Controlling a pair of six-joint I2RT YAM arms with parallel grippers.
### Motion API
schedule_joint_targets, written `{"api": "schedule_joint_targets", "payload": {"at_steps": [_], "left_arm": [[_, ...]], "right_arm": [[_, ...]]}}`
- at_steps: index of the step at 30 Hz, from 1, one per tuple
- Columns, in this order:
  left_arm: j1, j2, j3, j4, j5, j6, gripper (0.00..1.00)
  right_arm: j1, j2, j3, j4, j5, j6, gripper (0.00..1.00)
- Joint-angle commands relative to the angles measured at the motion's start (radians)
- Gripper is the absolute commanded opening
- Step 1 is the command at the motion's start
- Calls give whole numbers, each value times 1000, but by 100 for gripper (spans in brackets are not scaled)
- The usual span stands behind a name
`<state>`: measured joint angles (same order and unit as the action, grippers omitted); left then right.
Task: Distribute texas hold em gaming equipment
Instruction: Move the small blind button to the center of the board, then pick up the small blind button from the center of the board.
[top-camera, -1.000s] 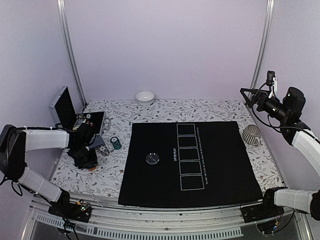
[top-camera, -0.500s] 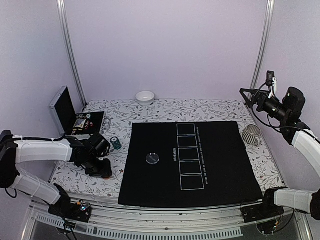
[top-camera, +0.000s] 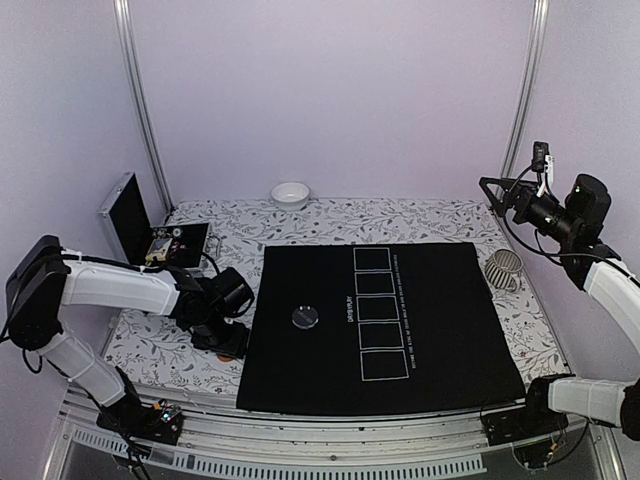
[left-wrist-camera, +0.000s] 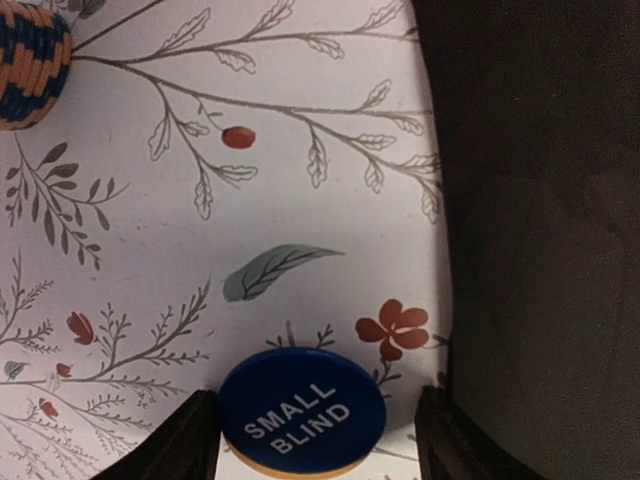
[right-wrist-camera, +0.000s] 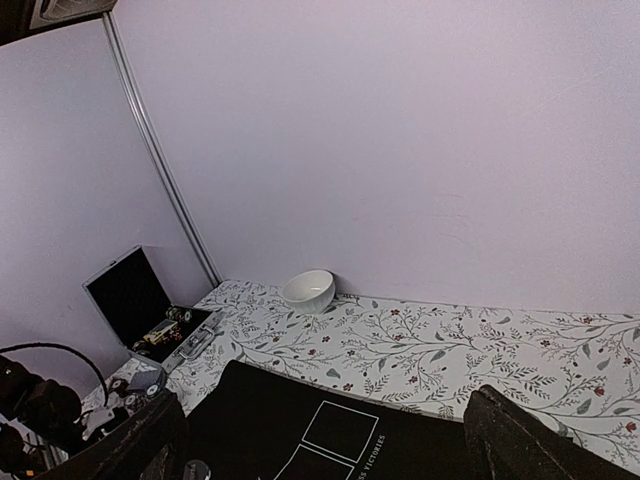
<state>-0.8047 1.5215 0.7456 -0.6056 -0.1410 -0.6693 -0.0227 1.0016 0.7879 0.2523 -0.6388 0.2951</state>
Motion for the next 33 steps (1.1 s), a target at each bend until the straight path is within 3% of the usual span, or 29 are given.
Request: {"api": "schedule_joint_targets", "payload": {"at_steps": [1,10,22,33], "left_arm": [[-10,42,8,-42,5,19,70],[29,59,41,-63,-15,27,61],[68,57,43,-47,-8,39,61],[76,18,44,-40,4,40,46]], "right_arm": [[-3,-10,1,15,-9,2,98],[-3,-14,0,13,-4,0,98],[-3,-10,2,13,-4,-4,98],[-3,-8,2,13,-3,-5,98]]}}
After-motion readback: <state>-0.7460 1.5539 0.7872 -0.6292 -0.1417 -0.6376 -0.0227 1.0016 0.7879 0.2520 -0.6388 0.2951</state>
